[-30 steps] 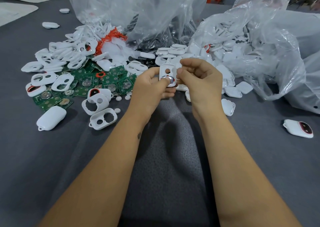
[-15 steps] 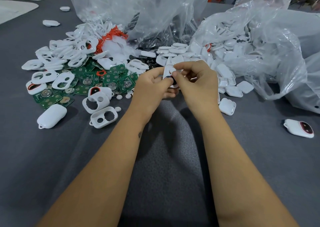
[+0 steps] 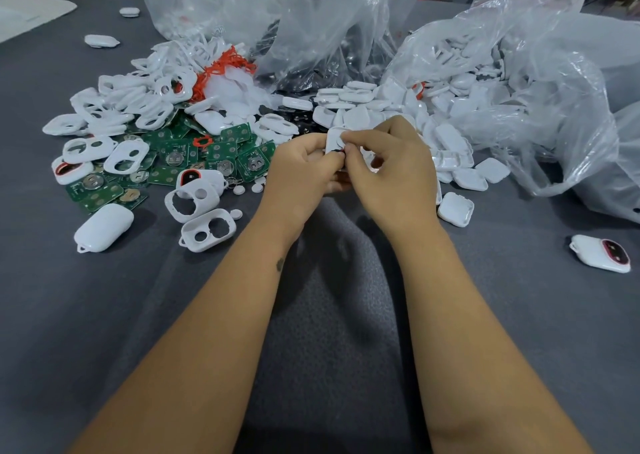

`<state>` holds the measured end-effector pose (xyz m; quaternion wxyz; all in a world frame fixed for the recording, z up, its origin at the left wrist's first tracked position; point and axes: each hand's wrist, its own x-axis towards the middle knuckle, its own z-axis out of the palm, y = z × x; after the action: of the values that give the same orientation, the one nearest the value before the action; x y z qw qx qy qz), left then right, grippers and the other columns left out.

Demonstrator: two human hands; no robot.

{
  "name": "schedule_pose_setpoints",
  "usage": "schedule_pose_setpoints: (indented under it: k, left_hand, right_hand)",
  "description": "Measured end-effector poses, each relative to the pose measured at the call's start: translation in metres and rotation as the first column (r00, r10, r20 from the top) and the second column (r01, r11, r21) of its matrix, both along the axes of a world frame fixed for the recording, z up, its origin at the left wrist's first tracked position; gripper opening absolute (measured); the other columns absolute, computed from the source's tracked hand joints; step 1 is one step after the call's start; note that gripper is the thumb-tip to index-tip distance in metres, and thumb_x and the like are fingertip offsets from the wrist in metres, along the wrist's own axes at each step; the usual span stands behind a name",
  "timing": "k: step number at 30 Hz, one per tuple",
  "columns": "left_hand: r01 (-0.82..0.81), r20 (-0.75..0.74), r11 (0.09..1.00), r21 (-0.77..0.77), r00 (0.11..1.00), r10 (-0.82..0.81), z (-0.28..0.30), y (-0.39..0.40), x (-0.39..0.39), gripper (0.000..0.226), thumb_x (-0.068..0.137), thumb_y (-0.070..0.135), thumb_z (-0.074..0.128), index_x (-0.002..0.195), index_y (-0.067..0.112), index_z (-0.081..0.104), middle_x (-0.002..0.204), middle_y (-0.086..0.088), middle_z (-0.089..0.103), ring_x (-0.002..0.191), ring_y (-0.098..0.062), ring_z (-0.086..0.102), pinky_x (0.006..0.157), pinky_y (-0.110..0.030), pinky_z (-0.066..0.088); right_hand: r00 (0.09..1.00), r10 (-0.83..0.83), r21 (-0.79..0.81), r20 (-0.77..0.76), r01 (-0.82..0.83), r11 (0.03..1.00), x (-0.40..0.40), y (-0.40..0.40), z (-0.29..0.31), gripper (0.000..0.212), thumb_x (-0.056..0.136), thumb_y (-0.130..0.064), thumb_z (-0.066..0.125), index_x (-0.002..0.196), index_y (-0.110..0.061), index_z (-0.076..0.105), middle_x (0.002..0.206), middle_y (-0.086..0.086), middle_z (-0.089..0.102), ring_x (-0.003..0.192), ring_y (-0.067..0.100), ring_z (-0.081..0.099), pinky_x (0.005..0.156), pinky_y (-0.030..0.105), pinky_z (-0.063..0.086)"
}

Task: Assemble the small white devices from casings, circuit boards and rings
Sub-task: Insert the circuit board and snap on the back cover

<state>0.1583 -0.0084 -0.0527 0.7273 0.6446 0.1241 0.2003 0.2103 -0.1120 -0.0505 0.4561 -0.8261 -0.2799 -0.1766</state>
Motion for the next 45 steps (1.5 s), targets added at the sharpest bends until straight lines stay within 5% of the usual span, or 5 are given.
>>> schedule_pose_setpoints:
  k: [7, 12, 22, 38, 45]
  left_hand:
    - [0.02, -0.011, 1.0, 0.017, 1.0, -0.02, 0.002, -0.001, -0.001, 0.022, 0.093, -0.002, 0.052, 0.099, 0.011, 0.068, 0.079, -0.006, 0.072, 0.061, -0.011, 0.068, 0.061, -0.022, 0.058]
    - [0.025, -0.015, 1.0, 0.018, 1.0, -0.025, 0.002, -0.001, -0.001, 0.02, 0.093, -0.001, 0.054, 0.101, 0.012, 0.068, 0.078, -0.005, 0.073, 0.063, -0.012, 0.067, 0.06, -0.021, 0.057]
    - [0.045, 0.021, 0.999, -0.002, 0.999, -0.045, 0.004, -0.004, -0.003, 0.021, 0.092, -0.002, 0.056, 0.102, 0.013, 0.067, 0.078, -0.006, 0.075, 0.068, -0.019, 0.072, 0.057, -0.02, 0.055]
    - [-0.163, 0.005, 0.944, 0.288, 0.986, 0.168, -0.007, -0.003, 0.002, 0.016, 0.091, 0.007, 0.063, 0.1, 0.015, 0.074, 0.083, -0.005, 0.074, 0.073, -0.009, 0.072, 0.068, -0.019, 0.057]
    - [-0.114, 0.02, 0.968, 0.222, 0.993, 0.112, -0.003, -0.004, -0.001, 0.03, 0.089, 0.002, 0.061, 0.088, 0.03, 0.071, 0.066, -0.005, 0.063, 0.062, -0.006, 0.064, 0.062, -0.016, 0.054]
  right_hand:
    - [0.976, 0.025, 0.194, -0.216, 0.018, 0.981, 0.003, 0.004, 0.003, 0.015, 0.079, -0.015, 0.071, 0.076, -0.03, 0.068, 0.091, -0.002, 0.063, 0.07, -0.001, 0.051, 0.069, 0.016, 0.043]
    - [0.923, 0.108, 0.373, -0.37, 0.041, 0.927, -0.001, 0.005, 0.008, 0.027, 0.076, -0.007, 0.073, 0.081, -0.03, 0.061, 0.085, 0.001, 0.057, 0.07, 0.011, 0.051, 0.067, 0.028, 0.05]
    - [0.579, 0.486, 0.614, -0.655, 0.033, 0.788, 0.004, -0.002, 0.015, 0.008, 0.089, 0.0, 0.062, 0.085, -0.005, 0.067, 0.071, 0.007, 0.066, 0.062, 0.013, 0.059, 0.057, 0.024, 0.049]
    - [0.869, 0.113, 0.255, -0.482, 0.016, 0.967, 0.005, 0.006, 0.003, 0.007, 0.084, -0.018, 0.074, 0.079, -0.017, 0.069, 0.073, -0.001, 0.064, 0.072, 0.012, 0.058, 0.082, 0.042, 0.055]
    - [0.985, 0.027, 0.214, -0.169, 0.01, 0.977, 0.005, 0.004, 0.002, 0.032, 0.075, -0.012, 0.075, 0.078, -0.037, 0.055, 0.084, -0.012, 0.047, 0.067, -0.003, 0.049, 0.065, 0.01, 0.04]
